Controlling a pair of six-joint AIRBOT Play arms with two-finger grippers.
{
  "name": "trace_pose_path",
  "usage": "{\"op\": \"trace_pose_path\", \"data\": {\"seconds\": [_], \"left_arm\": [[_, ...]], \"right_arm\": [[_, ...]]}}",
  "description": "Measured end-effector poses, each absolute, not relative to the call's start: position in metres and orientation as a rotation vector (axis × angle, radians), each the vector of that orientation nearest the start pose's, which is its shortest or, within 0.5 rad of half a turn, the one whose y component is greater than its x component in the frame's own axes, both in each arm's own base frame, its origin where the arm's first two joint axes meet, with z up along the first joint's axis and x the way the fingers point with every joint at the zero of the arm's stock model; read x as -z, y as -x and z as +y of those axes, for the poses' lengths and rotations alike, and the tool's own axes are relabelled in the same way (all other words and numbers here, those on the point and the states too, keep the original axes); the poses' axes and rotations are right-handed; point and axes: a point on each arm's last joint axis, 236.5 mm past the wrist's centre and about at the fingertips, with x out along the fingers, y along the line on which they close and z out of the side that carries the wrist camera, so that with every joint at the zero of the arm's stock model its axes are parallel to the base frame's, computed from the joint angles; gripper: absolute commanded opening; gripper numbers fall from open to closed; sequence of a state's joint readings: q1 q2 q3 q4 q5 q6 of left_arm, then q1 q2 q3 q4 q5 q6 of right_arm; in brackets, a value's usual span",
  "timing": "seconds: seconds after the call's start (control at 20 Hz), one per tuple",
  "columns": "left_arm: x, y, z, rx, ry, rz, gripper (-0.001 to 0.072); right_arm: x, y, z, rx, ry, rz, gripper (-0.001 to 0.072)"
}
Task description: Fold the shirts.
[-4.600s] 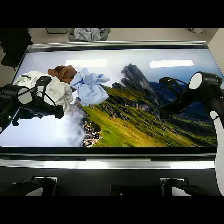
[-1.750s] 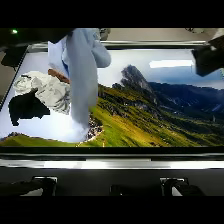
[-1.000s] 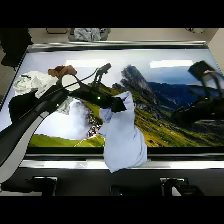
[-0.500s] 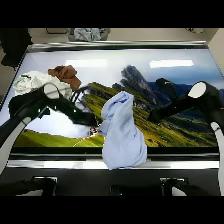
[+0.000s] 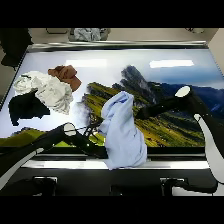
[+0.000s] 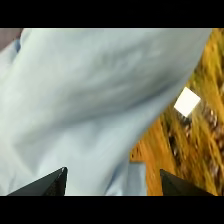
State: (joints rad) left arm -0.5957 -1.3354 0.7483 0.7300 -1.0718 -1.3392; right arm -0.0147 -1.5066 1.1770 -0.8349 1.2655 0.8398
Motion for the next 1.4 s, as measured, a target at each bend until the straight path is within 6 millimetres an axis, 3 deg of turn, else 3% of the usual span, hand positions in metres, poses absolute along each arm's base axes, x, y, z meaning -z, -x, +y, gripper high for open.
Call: {"op": "trace_pose_path", "data": {"seconds": [0.1,0.5,0.75,0.8,0.9,1.05,1.15,1.25,1.35,1.4], "left_arm": [[0.079,-0.16,-0.302,0.832,0.274,1.679,0.0051],[0.088,-0.162,-0.308,0.808,0.282,1.659,0.0026],[0.085,-0.162,-0.309,0.816,0.282,1.652,0.0026],[0.084,-0.161,-0.309,0.817,0.282,1.652,0.0026],[0.083,-0.161,-0.309,0.82,0.282,1.652,0.0026],[0.081,-0.163,-0.307,0.821,0.276,1.644,0.0023],[0.071,-0.178,-0.301,0.819,0.257,1.593,0.0022],[0.042,-0.214,-0.287,0.796,0.217,1.484,0.0023],[-0.014,-0.265,-0.264,0.753,0.191,1.314,0.0023],[-0.054,-0.291,-0.251,0.731,0.193,1.206,0.0023]], "right_arm": [[0.023,-0.392,0.152,-0.824,-0.215,1.202,0.0695],[0.028,-0.48,0.154,-0.631,-0.462,0.979,0.0694],[0.043,-0.519,0.162,-0.626,-0.536,0.964,0.0691],[0.046,-0.523,0.169,-0.646,-0.545,0.974,0.0613],[0.054,-0.526,0.179,-0.676,-0.562,0.999,0.0057],[0.056,-0.525,0.189,-0.722,-0.567,1.018,0.0052],[0.041,-0.524,0.187,-0.76,-0.535,0.989,0.0052],[0.0,-0.53,0.171,-0.777,-0.481,0.897,0.0052],[-0.064,-0.532,0.15,-0.786,-0.398,0.758,0.0053],[-0.108,-0.529,0.138,-0.786,-0.34,0.666,0.0053]]}}
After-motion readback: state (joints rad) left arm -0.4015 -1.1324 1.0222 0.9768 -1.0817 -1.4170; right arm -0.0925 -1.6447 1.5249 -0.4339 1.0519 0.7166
